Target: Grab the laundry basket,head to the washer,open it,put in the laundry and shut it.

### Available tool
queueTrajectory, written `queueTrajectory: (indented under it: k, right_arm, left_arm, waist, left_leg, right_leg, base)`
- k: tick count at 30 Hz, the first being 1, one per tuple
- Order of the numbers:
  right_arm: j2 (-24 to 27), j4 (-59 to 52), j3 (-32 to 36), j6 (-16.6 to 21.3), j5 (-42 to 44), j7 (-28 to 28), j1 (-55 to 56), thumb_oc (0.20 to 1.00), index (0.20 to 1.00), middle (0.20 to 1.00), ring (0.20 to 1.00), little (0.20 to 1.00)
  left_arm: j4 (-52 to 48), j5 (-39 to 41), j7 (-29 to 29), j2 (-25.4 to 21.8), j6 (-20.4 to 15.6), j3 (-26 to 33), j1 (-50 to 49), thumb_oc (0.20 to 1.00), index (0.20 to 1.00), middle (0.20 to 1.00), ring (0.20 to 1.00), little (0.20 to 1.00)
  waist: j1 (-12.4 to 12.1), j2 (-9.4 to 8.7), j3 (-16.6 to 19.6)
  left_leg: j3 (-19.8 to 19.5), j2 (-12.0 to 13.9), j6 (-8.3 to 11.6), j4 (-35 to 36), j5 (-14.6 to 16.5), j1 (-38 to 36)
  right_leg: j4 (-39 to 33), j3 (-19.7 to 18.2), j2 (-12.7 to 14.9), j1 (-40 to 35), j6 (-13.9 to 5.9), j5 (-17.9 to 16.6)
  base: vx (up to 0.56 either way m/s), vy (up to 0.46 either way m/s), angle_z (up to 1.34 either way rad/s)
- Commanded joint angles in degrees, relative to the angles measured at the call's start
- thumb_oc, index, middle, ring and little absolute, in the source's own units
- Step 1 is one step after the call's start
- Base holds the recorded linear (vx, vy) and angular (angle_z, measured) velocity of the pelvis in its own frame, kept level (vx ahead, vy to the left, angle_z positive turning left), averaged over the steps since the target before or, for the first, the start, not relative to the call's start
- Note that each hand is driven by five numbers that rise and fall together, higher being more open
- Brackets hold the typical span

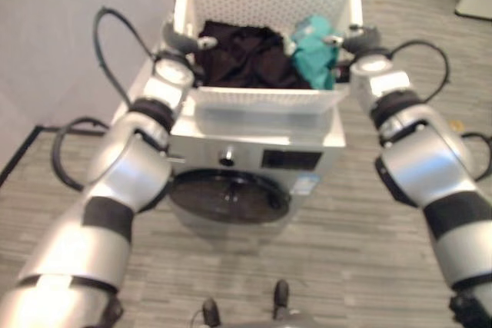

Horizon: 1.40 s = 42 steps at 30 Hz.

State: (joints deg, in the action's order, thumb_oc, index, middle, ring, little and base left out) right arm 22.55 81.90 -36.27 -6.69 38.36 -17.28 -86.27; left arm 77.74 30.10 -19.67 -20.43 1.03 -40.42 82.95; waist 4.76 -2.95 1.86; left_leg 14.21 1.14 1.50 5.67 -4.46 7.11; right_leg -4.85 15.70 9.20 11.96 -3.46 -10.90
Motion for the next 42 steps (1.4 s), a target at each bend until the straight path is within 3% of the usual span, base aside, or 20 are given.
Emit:
queueTrajectory:
  k: [1,26,30,31,32,33,35,36,38,39,40,41,42]
  right_arm:
    - [-9.8,1.7,-0.4,3.5,3.1,6.8,-11.1,1.0,1.0,1.0,1.0,1.0]
    - [-8.4,3.2,1.2,4.5,6.9,6.6,-12.6,1.0,1.0,1.0,1.0,1.0]
    - [-8.1,3.5,1.1,4.3,7.0,7.1,-12.1,1.0,1.0,1.0,1.0,1.0]
    - [-8.6,2.8,1.0,3.9,6.7,7.5,-12.6,1.0,1.0,1.0,1.0,1.0]
    - [-8.6,2.8,1.0,3.9,6.7,7.5,-12.7,1.0,1.0,1.0,1.0,1.0]
    - [-9.3,2.2,1.0,4.1,5.8,7.6,-12.4,1.0,1.0,1.0,1.0,1.0]
    - [-9.6,2.5,1.2,4.2,5.6,7.4,-12.2,1.0,1.0,1.0,1.0,1.0]
    - [-9.7,1.9,1.0,4.7,4.9,7.3,-11.9,1.0,1.0,1.0,1.0,1.0]
    - [-9.1,2.1,2.0,4.6,5.9,7.0,-10.1,1.0,1.0,1.0,1.0,1.0]
    - [-9.1,2.1,2.0,4.6,5.9,7.0,-10.0,1.0,1.0,1.0,1.0,1.0]
    - [-9.2,2.4,2.1,4.9,6.0,7.3,-9.6,1.0,1.0,1.0,1.0,1.0]
    - [-9.1,2.4,2.1,4.9,6.0,7.3,-9.7,1.0,1.0,1.0,1.0,1.0]
    - [-8.8,2.3,2.0,4.9,6.0,7.0,-10.3,1.0,1.0,1.0,1.0,1.0]
  left_arm:
    - [-1.9,-2.2,6.0,14.3,-5.5,-5.6,17.1,1.0,1.0,1.0,1.0,1.0]
    - [-0.5,-4.6,4.1,12.8,-6.3,-5.6,19.2,1.0,1.0,1.0,1.0,1.0]
    - [-0.4,-3.9,4.5,12.4,-6.2,-5.4,18.5,1.0,1.0,1.0,1.0,1.0]
    - [-1.0,-3.6,4.1,12.7,-6.4,-5.3,18.3,1.0,1.0,1.0,1.0,1.0]
    - [-1.1,-3.7,4.1,12.6,-6.4,-5.3,18.4,1.0,1.0,1.0,1.0,1.0]
    - [-1.1,-3.6,4.0,11.9,-6.5,-4.7,17.5,1.0,1.0,1.0,1.0,1.0]
    - [-0.6,-4.5,4.2,12.0,-6.1,-4.7,17.0,1.0,1.0,1.0,1.0,1.0]
    - [-0.3,-4.5,4.8,11.6,-6.0,-5.3,16.7,1.0,1.0,1.0,1.0,1.0]
    - [-0.9,-4.3,4.7,10.9,-6.3,-5.4,15.5,1.0,1.0,1.0,1.0,1.0]
    - [-0.9,-4.3,4.7,10.9,-6.2,-5.4,15.4,1.0,1.0,1.0,1.0,1.0]
    - [-0.7,-3.0,5.9,9.8,-6.3,-5.9,16.0,1.0,1.0,1.0,1.0,1.0]
    - [-0.7,-2.9,6.0,9.8,-6.3,-6.0,16.1,1.0,1.0,1.0,1.0,1.0]
    - [-1.1,-2.7,6.1,9.6,-6.2,-6.3,16.7,1.0,1.0,1.0,1.0,1.0]
  waist:
    - [-2.4,2.81,-3.8]
    - [-3.0,2.98,-2.5]
    - [-3.4,3.31,-3.1]
    - [-2.5,4.04,-5.3]
    - [-2.5,3.99,-5.3]
    - [-2.9,4.57,-6.5]
    - [-3.1,4.42,-6.4]
    - [-2.9,3.98,-6.5]
    - [-3.3,3.02,-5.7]
    - [-3.3,3.31,-5.5]
    - [-5.1,0.55,-6.3]
    - [-5.0,0.6,-6.3]
    - [-5.7,-0.44,-7.2]
  left_leg:
    - [-3.9,1.2,0.64,-0.7,2.9,-3.5]
    - [-5.0,1.1,0.56,-0.7,3.5,-4.4]
    - [-6.5,0.7,-0.67,-1.4,4.7,-5.9]
    - [-6.8,0.9,-1.87,-4.2,5.9,-6.5]
    - [-6.7,0.9,-1.89,-4.4,6.0,-6.4]
    - [-5.3,1.8,-1.76,-5.2,6.6,-7.2]
    - [-5.6,2.2,-1.29,-4.9,7.7,-8.7]
    - [-5.4,2.5,-0.94,-5.0,6.3,-8.8]
    - [-5.3,3.1,-0.29,-6.7,6.5,-10.2]
    - [-6.0,3.4,-0.03,-6.6,7.6,-10.8]
    - [-6.7,6.9,2.05,-22.9,3.0,-4.5]
    - [-7.0,7.2,2.2,-23.9,3.3,-3.8]
    - [-8.3,8.2,2.18,-30.8,1.9,0.2]
  right_leg:
    - [0.3,2.8,0.7,-9.8,-6.2,3.5]
    - [0.2,2.5,0.2,-10.8,-6.11,5.0]
    - [5.7,0.9,0.7,-10.0,-5.82,7.3]
    - [15.5,-1.7,0.6,-6.2,-5.76,7.6]
    - [16.0,-1.9,0.7,-5.8,-5.77,7.9]
    - [17.8,-0.4,-0.1,-2.5,-4.94,11.1]
    - [15.8,0.8,-1.1,-2.5,-4.76,12.6]
    - [13.5,2.0,-2.1,-2.9,-3.68,12.0]
    - [11.6,2.6,-3.2,-4.7,-3.21,12.5]
    - [11.8,2.0,-3.6,-5.2,-3.72,13.6]
    - [11.3,2.4,-5.5,-8.1,-0.94,14.5]
    - [11.2,2.6,-5.7,-7.9,-0.8,14.5]
    - [10.9,2.9,-6.3,-8.8,0.34,14.8]
  base:
    - [0.0,0.0,0.0]
    - [0.0,0.0,0.0]
    - [0.04,0.044,0.0]
    - [0.02,0.058,-0.02]
    - [0.07,0.065,-0.08]
    - [0.05,0.005,-0.1]
    - [0.17,-0.102,-0.3]
    - [0.24,-0.182,-0.31]
    - [0.22,-0.131,0.0]
    - [0.33,-0.344,0.19]
    - [0.23,-0.295,0.12]
    - [0.15,-0.412,0.03]
    - [0.05,-0.26,0.03]
